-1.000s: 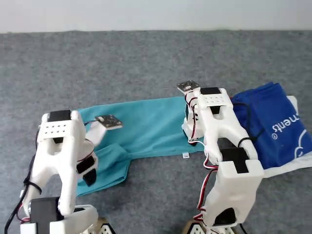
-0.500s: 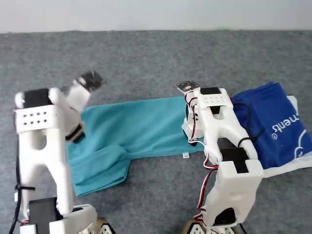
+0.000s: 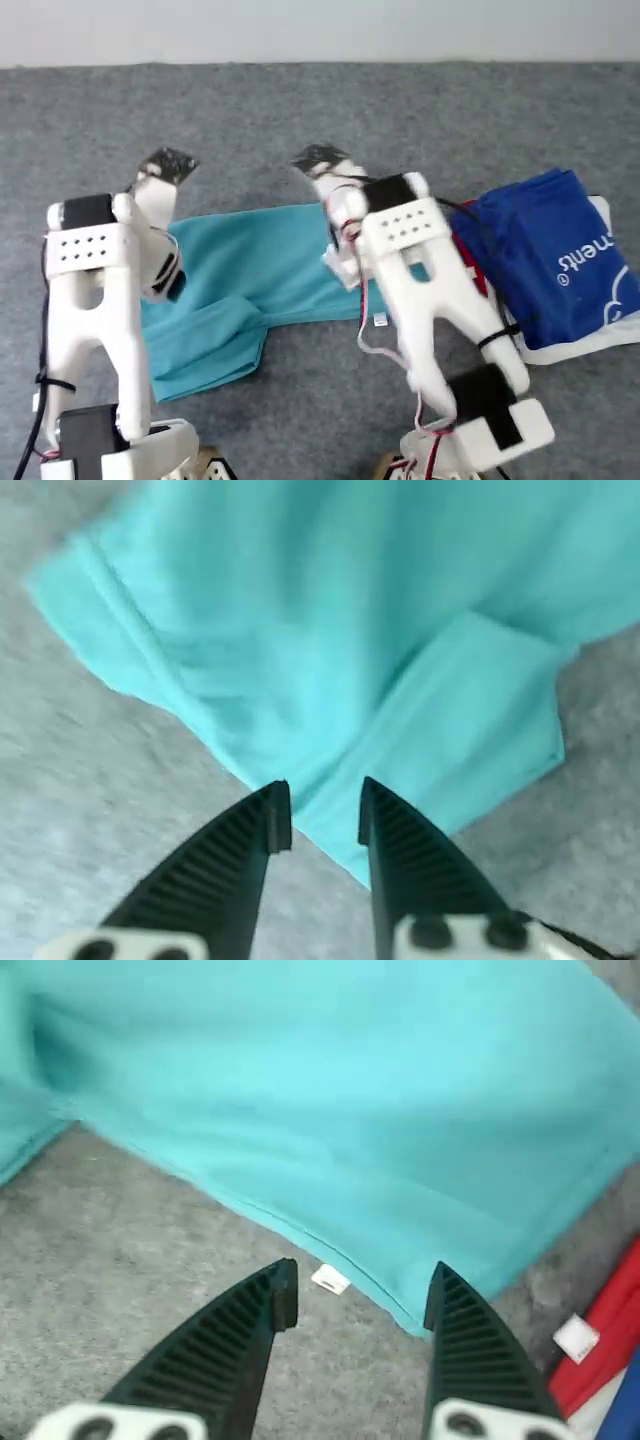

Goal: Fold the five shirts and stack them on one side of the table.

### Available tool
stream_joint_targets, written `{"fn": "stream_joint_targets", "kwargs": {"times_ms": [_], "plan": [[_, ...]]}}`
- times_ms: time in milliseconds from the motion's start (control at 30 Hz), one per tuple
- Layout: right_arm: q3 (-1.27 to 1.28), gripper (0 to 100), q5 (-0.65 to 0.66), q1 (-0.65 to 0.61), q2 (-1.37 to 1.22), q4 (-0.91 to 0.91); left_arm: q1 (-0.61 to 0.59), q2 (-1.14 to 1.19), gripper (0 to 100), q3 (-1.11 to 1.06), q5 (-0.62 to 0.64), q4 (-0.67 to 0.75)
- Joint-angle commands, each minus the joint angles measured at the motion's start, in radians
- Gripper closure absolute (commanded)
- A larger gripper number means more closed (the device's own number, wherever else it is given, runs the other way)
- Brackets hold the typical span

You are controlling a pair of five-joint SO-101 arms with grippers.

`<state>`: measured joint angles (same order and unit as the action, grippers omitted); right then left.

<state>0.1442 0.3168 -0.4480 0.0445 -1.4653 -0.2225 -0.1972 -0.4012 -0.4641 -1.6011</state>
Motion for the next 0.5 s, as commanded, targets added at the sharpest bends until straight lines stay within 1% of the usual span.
{"fn": "stream_joint_targets", "kwargs": {"times_ms": [0, 67, 200, 467], "plan": [[-0.006, 79.0, 0.009, -0.039, 0.065, -0.012, -0.012, -0.018, 86, -0.079, 0.012, 0.032], [-0.008, 79.0, 0.014, -0.038, 0.067, -0.012, -0.012, -0.018, 84, -0.125, 0.012, 0.054], [-0.005, 79.0, 0.014, -0.036, 0.062, -0.012, -0.006, -0.018, 84, -0.140, -0.006, 0.057], [-0.003, 79.0, 0.015, -0.028, 0.067, -0.012, -0.017, -0.018, 84, -0.222, -0.006, 0.169]]}}
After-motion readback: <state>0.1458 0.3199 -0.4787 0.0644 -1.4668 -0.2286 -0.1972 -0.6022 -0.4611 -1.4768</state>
